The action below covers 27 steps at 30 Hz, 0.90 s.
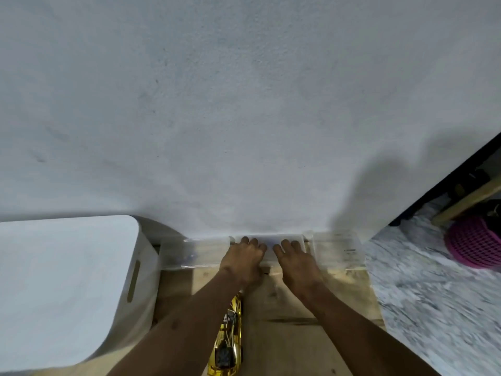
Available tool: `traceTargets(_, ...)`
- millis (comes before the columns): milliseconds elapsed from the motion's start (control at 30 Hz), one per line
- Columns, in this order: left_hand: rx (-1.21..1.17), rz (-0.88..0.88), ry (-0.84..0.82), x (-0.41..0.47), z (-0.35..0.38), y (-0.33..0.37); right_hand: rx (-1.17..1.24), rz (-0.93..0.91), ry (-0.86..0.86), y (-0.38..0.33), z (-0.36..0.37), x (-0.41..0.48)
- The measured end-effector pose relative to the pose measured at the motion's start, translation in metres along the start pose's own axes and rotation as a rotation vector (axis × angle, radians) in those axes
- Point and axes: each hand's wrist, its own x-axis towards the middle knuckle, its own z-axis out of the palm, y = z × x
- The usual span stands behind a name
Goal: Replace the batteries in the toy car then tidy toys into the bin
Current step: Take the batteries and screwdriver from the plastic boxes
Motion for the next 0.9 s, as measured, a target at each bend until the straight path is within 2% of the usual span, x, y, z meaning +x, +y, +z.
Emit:
traceTargets(133, -0.087, -0.008, 0.078, -0.003, -0.020, -0.012, 0.003, -0.023, 0.052, 0.014, -0.013, -0.001)
traceTargets(200, -0.216, -0.035, 0.164, -0.005, -0.027, -0.020, 0.054, -0.032, 0.175, 0.023, -0.020, -0.008)
traceTargets(300, -0.487, -0.120, 0.310, -0.005, -0.031, -0.035, 0.279, -0.079, 0.441, 0.028, -0.018, -0.022)
traceTargets(333, -0.552, -0.131, 0.346, -0.006, -0.030, -0.038, 0.346, -0.092, 0.475, 0.027, -0.015, -0.024)
traceTargets(400, -0.619, -0.134, 0.392, -0.008, -0.027, -0.043, 0.411, -0.087, 0.431, 0.024, -0.007, -0.023)
traceTargets(633, -0.652, -0.093, 0.447, -0.011, -0.014, -0.048, 0.396, 0.061, 0.017, 0.015, -0.002, 0.016)
traceTargets(733, -0.658, -0.068, 0.450, -0.010, -0.013, -0.050, 0.366, 0.156, -0.013, 0.010, -0.006, 0.027)
traceTargets(900, -0.653, -0.049, 0.460, -0.006, -0.014, -0.051, 0.376, 0.162, -0.039, 0.007, 0.003, 0.024)
